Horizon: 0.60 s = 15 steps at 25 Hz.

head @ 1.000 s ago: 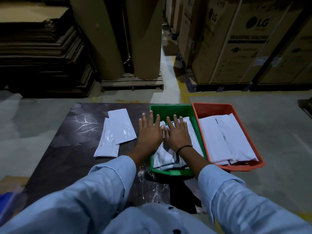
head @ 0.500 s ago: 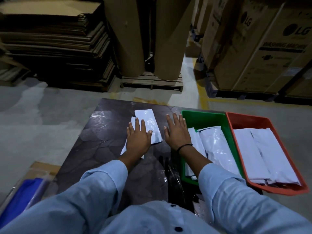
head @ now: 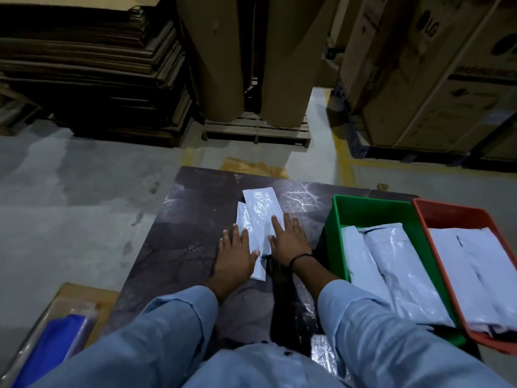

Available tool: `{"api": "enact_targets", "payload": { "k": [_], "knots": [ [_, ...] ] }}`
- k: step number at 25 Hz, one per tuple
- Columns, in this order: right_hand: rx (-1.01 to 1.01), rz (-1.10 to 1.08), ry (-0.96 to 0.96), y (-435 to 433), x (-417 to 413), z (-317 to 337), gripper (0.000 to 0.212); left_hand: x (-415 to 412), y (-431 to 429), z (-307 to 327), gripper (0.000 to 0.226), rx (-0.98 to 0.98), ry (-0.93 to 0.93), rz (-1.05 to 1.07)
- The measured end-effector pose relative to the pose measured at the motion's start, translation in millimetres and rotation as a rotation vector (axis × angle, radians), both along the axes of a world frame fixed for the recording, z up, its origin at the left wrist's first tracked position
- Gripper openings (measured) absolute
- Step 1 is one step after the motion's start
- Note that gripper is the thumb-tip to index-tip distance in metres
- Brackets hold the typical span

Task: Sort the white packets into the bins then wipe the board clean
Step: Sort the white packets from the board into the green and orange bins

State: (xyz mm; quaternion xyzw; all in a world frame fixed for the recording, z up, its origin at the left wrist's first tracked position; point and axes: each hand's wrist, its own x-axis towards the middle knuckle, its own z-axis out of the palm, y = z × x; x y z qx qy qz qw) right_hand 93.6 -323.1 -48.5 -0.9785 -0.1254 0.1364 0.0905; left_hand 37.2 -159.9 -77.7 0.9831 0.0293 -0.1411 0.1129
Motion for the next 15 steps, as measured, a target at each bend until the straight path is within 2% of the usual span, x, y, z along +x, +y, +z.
{"api": "enact_targets", "payload": {
  "k": [8, 11, 15],
  "knots": [
    [-0.12, 0.074, 0.164, 7.8, -2.4, -32.7, 0.062, 5.9, 28.4, -21.1, 0.078, 0.0, 0.048, -0.174],
    [-0.103, 0.057, 0.145, 3.8, -19.8, -34.6, 0.063, -5.1, 41.4, -23.4, 0.094, -0.027, -0.001, -0.155],
    [-0.084, 0.022, 0.119, -1.3, -64.1, -32.6, 0.062, -31.7, 56.2, -27.8, 0.091, -0.076, -0.031, -0.08]
  ]
}}
